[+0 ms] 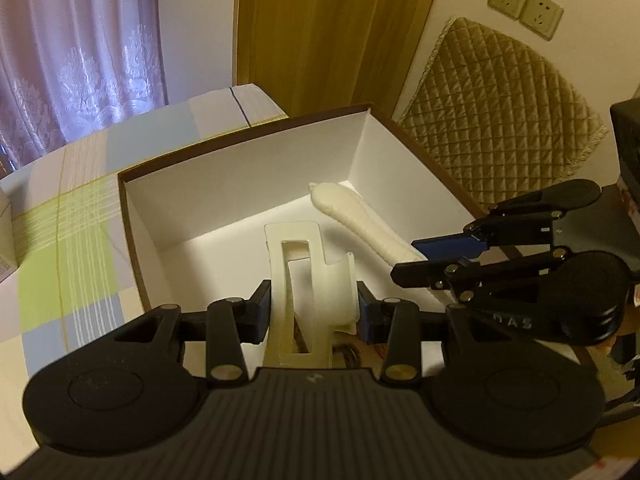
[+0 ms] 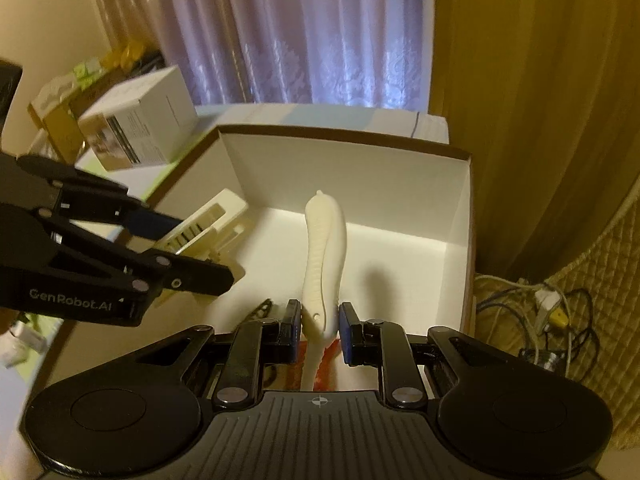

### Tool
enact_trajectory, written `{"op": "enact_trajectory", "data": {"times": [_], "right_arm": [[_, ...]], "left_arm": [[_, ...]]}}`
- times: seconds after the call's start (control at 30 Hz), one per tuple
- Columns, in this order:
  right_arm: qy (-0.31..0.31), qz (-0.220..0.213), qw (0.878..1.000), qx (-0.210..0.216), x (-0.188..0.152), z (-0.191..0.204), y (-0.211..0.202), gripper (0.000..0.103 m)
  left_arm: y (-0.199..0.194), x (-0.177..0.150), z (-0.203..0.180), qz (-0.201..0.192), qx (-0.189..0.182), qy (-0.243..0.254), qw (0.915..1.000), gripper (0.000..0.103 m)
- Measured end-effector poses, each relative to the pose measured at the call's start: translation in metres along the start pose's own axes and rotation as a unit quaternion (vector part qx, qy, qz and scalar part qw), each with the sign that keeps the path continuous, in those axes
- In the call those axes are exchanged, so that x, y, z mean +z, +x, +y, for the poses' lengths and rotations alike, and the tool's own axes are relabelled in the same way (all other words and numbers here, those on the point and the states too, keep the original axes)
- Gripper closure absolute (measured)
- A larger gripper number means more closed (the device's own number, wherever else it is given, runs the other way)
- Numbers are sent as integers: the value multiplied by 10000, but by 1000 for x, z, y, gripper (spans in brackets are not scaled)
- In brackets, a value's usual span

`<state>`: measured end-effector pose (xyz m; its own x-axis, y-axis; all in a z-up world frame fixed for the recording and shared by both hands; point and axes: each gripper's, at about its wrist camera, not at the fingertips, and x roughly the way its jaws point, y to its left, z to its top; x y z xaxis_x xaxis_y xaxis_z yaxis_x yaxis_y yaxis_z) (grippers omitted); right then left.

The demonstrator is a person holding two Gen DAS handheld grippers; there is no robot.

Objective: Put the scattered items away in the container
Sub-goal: 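Open both tools to drop the white holder and wand into the box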

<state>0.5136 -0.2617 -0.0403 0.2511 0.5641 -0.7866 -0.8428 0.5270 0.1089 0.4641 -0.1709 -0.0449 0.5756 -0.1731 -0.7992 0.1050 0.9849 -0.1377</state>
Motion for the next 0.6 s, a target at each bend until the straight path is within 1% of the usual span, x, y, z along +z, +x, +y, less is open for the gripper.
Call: {"op": "enact_trajectory", "data": {"times": [0.13,0.3,0.43,0.6], "right_arm": [[-236,186,9995,-71,7,-5,17,86],[-504,367,9980,-68,13,-6,33,86],[-668,495,9965,-130,16,-7,44,86],[-788,570,9951,-199,17,-8,54,86]], "left_arm": [[17,8,12,126,112,-51,9998,67],[36,16,22,288,258,53,9992,67],[50,20,23,414,333,144,9985,67],[64,22,25,542,350,121,9978,67]]}}
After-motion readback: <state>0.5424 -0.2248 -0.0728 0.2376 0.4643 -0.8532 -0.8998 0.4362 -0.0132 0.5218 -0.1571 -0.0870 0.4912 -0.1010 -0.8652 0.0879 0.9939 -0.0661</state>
